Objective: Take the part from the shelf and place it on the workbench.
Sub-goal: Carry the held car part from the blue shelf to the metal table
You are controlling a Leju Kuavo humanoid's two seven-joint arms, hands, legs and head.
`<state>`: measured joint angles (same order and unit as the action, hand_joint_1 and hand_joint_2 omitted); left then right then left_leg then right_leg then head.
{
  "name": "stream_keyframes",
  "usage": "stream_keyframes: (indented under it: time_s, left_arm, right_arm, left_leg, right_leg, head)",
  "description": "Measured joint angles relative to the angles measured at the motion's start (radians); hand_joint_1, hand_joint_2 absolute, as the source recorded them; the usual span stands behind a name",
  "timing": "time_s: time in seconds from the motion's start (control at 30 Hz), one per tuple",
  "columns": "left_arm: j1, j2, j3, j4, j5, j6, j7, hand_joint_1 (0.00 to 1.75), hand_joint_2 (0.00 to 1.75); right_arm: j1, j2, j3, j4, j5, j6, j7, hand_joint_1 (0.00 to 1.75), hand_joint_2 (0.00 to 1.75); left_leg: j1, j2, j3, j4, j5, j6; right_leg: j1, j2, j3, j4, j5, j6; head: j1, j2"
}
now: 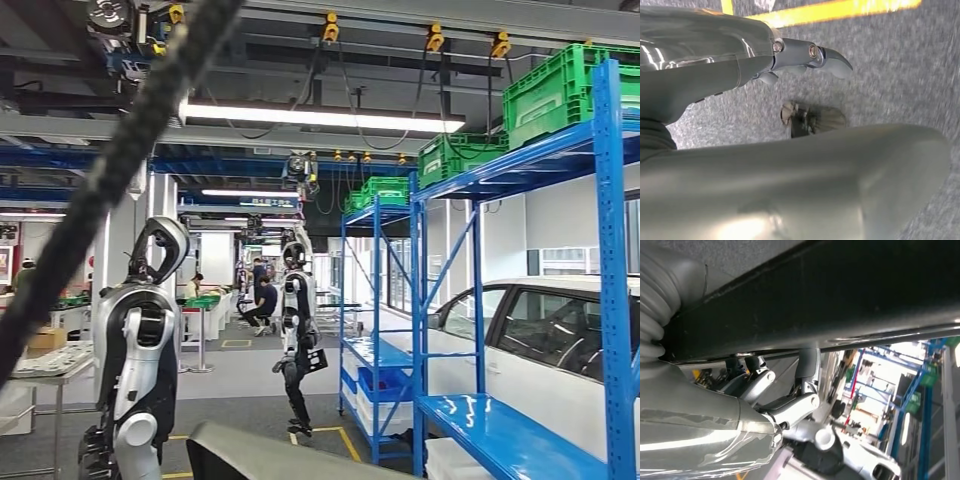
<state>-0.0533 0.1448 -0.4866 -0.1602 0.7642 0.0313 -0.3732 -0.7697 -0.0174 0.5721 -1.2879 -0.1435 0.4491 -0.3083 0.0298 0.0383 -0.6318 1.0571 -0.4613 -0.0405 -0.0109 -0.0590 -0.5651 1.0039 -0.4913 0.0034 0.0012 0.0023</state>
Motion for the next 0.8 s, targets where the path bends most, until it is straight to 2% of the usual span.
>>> stream_keyframes:
  time_s: [0.03, 0.1, 0.17, 0.23, 0.3, 0.33, 0.37, 0.4, 0.43, 0.5, 0.53, 0.57, 0.63, 0.7, 0.73, 0.8]
  left_arm:
    - [-0.001, 0.000, 0.000, 0.000, 0.000, 0.000, 0.000, 0.00, 1.75]
    - [0.000, 0.000, 0.000, 0.000, 0.000, 0.000, 0.000, 0.00, 1.75]
    - [0.005, 0.001, -0.001, 0.000, 0.000, 0.000, 0.000, 0.00, 1.75]
    - [0.005, 0.002, -0.001, 0.000, 0.000, 0.000, 0.001, 0.00, 1.75]
    - [0.002, 0.002, -0.001, 0.000, 0.001, 0.000, 0.001, 0.00, 1.75]
    - [0.002, 0.002, -0.002, 0.000, 0.001, 0.000, 0.001, 0.00, 1.75]
    - [0.003, 0.002, -0.002, 0.000, 0.001, 0.000, 0.001, 0.00, 1.75]
    - [0.004, 0.002, -0.003, 0.000, 0.001, 0.000, 0.001, 0.00, 1.75]
    - [0.004, 0.002, -0.003, 0.000, 0.001, 0.000, 0.001, 0.00, 1.75]
    - [0.002, -0.002, -0.004, 0.000, 0.001, 0.000, 0.001, 0.00, 1.75]
    - [0.001, -0.003, -0.005, 0.000, 0.001, -0.001, 0.000, 0.00, 1.75]
    - [0.001, -0.005, -0.005, 0.000, 0.002, 0.000, 0.001, 0.00, 1.75]
    - [0.005, -0.003, -0.005, 0.000, 0.004, 0.000, 0.001, 0.00, 1.75]
    - [0.008, -0.003, -0.007, 0.000, 0.004, 0.000, 0.002, 0.00, 1.75]
    - [0.006, -0.004, -0.009, 0.001, 0.004, 0.000, 0.003, 0.00, 1.75]
    - [0.003, -0.004, -0.012, 0.000, 0.003, -0.001, 0.002, 0.00, 1.75]
  right_arm:
    - [0.001, 0.000, 0.000, 0.000, 0.000, 0.000, -0.001, 1.75, 1.75]
    - [0.003, 0.000, 0.001, 0.000, -0.001, 0.001, -0.001, 1.75, 1.75]
    - [0.004, 0.000, 0.001, 0.000, -0.001, 0.001, -0.002, 1.75, 1.75]
    - [0.005, -0.001, 0.001, 0.000, -0.001, 0.001, -0.003, 1.75, 1.75]
    - [0.009, -0.002, 0.001, 0.001, -0.001, 0.001, -0.003, 1.75, 1.75]
    - [0.012, -0.003, 0.001, 0.002, -0.001, 0.001, -0.003, 1.75, 1.75]
    - [0.015, -0.003, 0.002, 0.002, -0.001, 0.001, -0.003, 1.75, 1.75]
    - [0.017, -0.003, 0.002, 0.002, -0.001, 0.001, -0.003, 1.75, 1.75]
    - [0.018, -0.003, 0.002, 0.001, -0.002, 0.001, -0.004, 1.75, 1.75]
    - [0.018, -0.003, 0.002, 0.000, -0.002, 0.001, -0.005, 1.75, 1.75]
    - [0.018, -0.003, 0.002, 0.000, -0.003, 0.002, -0.006, 1.75, 1.75]
    - [0.018, -0.003, 0.003, -0.001, -0.004, 0.002, -0.006, 1.75, 1.75]
    - [0.018, -0.001, 0.005, -0.002, -0.005, 0.003, -0.007, 1.75, 1.75]
    - [0.018, 0.003, 0.007, -0.005, -0.006, 0.003, -0.008, 1.75, 1.75]
    - [0.019, 0.005, 0.008, -0.006, -0.006, 0.003, -0.008, 1.75, 1.75]
    - [0.022, 0.005, 0.010, -0.007, -0.008, 0.003, -0.008, 1.75, 1.75]
  left_leg:
    - [-0.004, 0.007, 0.010, -0.022, 0.002, 0.007]
    - [-0.009, -0.004, 0.006, -0.023, 0.000, 0.027]
    - [-0.009, -0.019, 0.004, -0.024, 0.003, 0.041]
    - [-0.008, -0.033, 0.004, -0.025, 0.006, 0.053]
    - [-0.013, -0.049, 0.003, -0.025, 0.007, 0.061]
    - [-0.017, -0.059, 0.003, -0.025, 0.008, 0.063]
    - [-0.020, -0.069, 0.003, -0.024, 0.008, 0.064]
    - [-0.024, -0.079, 0.003, -0.024, 0.009, 0.065]
    - [-0.027, -0.090, 0.004, -0.024, 0.010, 0.066]
    - [-0.029, -0.109, 0.004, -0.024, 0.012, 0.066]
    - [-0.027, -0.118, 0.001, -0.024, 0.013, 0.063]
    - [-0.023, -0.125, -0.003, -0.024, 0.016, 0.060]
    - [-0.020, -0.137, -0.010, -0.027, 0.020, 0.051]
    - [-0.023, -0.113, -0.023, -0.004, 0.000, 0.042]
    - [-0.022, -0.092, -0.040, 0.034, -0.025, 0.038]
    - [-0.016, -0.061, -0.094, 0.153, -0.084, 0.025]
  right_leg:
    - [0.002, -0.007, -0.001, 0.004, -0.003, 0.006]
    - [0.003, -0.021, 0.000, 0.006, -0.005, 0.015]
    - [-0.003, -0.007, -0.002, 0.019, -0.022, 0.023]
    - [-0.006, 0.030, -0.034, 0.098, -0.076, 0.026]
    - [-0.005, 0.048, -0.094, 0.232, -0.136, 0.023]
    - [-0.003, 0.050, -0.117, 0.280, -0.147, 0.021]
    - [-0.001, 0.052, -0.125, 0.293, -0.140, 0.016]
    - [0.002, 0.056, -0.114, 0.267, -0.115, 0.009]
    - [0.007, 0.065, -0.088, 0.208, -0.077, -0.001]
    - [0.014, 0.104, -0.033, 0.082, -0.016, -0.026]
    - [0.018, 0.118, -0.017, 0.045, -0.002, -0.033]
    - [0.020, 0.125, -0.013, 0.031, 0.001, -0.036]
    - [0.019, 0.107, -0.007, 0.014, 0.004, -0.034]
    - [0.012, 0.086, 0.001, -0.007, 0.009, -0.033]
    - [0.009, 0.074, 0.004, -0.015, 0.012, -0.032]
    - [0.008, 0.053, 0.005, -0.016, 0.013, -0.032]
  head:
    - [0.000, 0.000]
    - [-0.001, 0.000]
    - [-0.001, 0.000]
    - [-0.001, 0.000]
    - [-0.001, 0.000]
    - [-0.001, 0.000]
    - [-0.001, 0.000]
    - [-0.001, 0.000]
    - [-0.001, 0.000]
    - [0.000, 0.000]
    - [0.001, 0.000]
    - [0.002, 0.000]
    - [0.002, 0.000]
    - [0.003, 0.000]
    - [0.003, 0.000]
    - [0.003, 0.000]
